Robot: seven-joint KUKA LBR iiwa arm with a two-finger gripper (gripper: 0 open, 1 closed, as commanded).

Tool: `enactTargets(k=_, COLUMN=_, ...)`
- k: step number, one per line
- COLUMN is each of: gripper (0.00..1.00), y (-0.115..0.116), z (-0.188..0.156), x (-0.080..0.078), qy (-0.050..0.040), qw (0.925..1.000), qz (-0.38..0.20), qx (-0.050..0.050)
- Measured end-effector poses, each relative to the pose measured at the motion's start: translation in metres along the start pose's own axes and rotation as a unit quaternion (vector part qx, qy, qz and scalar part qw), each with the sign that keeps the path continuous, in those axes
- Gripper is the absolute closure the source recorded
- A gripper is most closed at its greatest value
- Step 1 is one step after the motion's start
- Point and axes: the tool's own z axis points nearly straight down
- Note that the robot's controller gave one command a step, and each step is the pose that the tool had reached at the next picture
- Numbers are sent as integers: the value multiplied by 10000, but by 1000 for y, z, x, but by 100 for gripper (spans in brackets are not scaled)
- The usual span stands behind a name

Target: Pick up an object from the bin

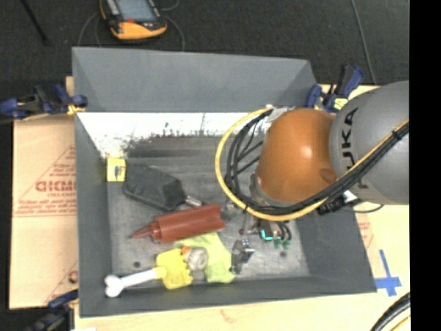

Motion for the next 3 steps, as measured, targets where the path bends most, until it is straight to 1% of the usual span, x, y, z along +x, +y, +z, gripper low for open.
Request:
enactTargets(k=1, gripper=0, y=0, z=-4, x=-2, qy=-42, qw=10000, qz=9, qx=-2)
enactTargets(k=2, gripper=100, y=14, z=97, x=-7, qy=-23, qw=9875, qz=1577, qx=-3)
enactTargets(k=3, gripper=100, y=14, z=96, x=-8, qy=-25, qw=9874, qz=1581, qx=-3)
